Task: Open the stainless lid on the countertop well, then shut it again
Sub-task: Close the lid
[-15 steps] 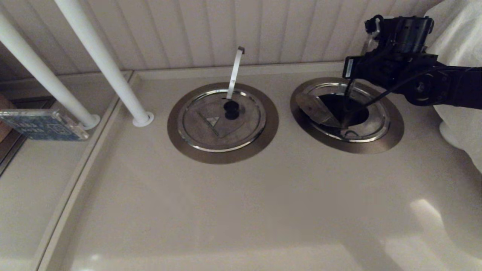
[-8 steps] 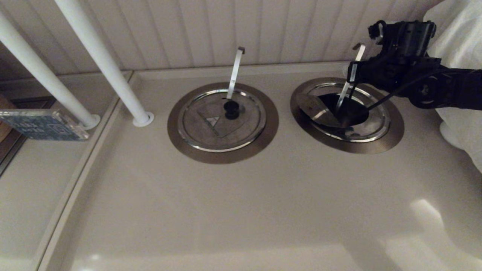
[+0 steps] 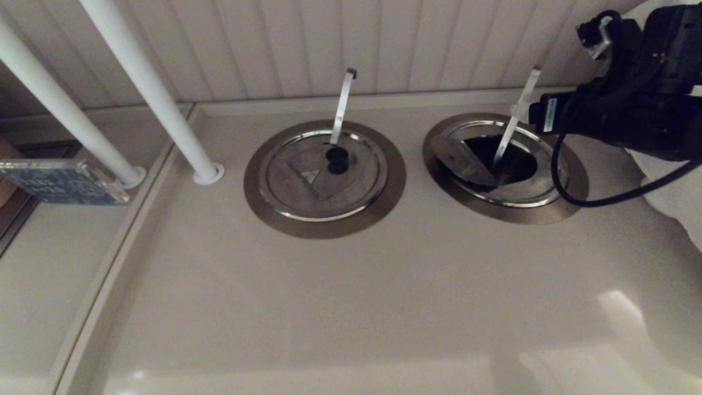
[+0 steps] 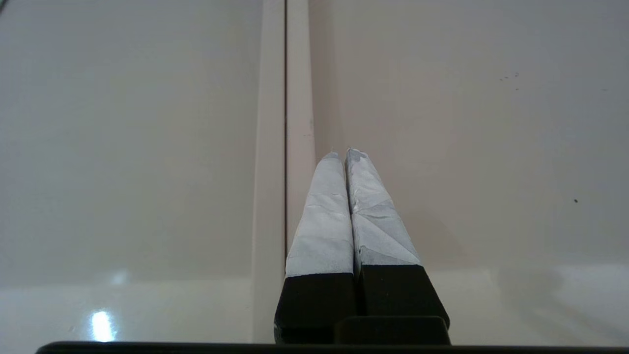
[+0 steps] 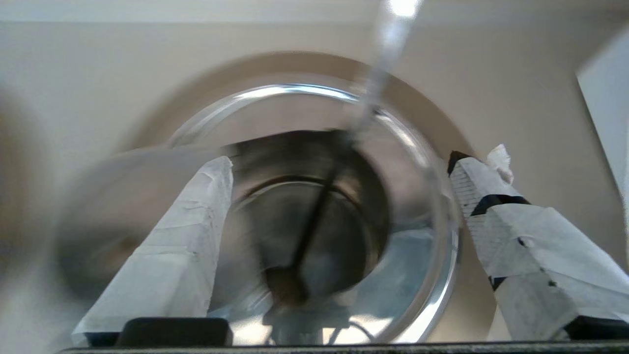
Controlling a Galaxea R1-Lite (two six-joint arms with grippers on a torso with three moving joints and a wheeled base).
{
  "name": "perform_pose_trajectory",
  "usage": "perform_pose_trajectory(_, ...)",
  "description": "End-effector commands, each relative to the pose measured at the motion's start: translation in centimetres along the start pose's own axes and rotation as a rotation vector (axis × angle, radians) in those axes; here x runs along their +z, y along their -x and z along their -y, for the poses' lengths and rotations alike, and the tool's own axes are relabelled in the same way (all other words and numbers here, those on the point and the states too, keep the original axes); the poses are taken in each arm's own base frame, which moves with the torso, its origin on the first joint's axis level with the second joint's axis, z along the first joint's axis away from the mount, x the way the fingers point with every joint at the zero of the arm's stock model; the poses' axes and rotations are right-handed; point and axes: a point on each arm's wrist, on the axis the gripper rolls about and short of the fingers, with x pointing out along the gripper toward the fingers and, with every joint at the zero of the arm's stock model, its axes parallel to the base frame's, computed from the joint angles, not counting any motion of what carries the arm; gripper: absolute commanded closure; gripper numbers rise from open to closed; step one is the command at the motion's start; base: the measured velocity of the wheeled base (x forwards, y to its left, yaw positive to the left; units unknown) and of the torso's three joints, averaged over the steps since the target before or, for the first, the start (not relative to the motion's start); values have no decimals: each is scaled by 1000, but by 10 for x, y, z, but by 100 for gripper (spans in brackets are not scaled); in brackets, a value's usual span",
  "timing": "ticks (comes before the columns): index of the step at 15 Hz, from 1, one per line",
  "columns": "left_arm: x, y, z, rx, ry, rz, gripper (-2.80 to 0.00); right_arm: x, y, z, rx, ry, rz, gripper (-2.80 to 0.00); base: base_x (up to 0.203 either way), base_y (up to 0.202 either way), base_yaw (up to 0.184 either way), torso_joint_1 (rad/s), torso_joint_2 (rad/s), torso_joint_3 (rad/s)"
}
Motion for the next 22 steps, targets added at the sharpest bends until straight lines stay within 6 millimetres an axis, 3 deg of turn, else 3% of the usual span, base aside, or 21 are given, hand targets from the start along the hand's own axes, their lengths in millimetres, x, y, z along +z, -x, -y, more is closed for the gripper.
perform_pose_trajectory(1,0,0,0,0,1,0,0,15,52,-15,116,43,67,-280,0,0,0,0,0,0)
perform_pose_trajectory(4,0,0,0,0,1,1,0,-4,73,-47,277,214,42,-280,0,0,0,0,0,0)
perform_pose_trajectory(9,0,0,0,0,1,1,0,-41,42,-71,275,440,-91,-280,0,0,0,0,0,0)
perform_pose_trajectory(15,0,0,0,0,1,1,0,-67,27,-81,291,620,-157,-280,0,0,0,0,0,0)
perform_pose_trajectory(18,0,0,0,0,1,0,0,-73,20,-85,287,637,-176,-280,0,0,0,0,0,0)
perform_pose_trajectory(20,0,0,0,0,1,1,0,-80,5,-93,282,643,-181,-280,0,0,0,0,0,0)
perform_pose_trajectory(22,0,0,0,0,1,1,0,-75,-8,-97,247,634,-141,-280,0,0,0,0,0,0)
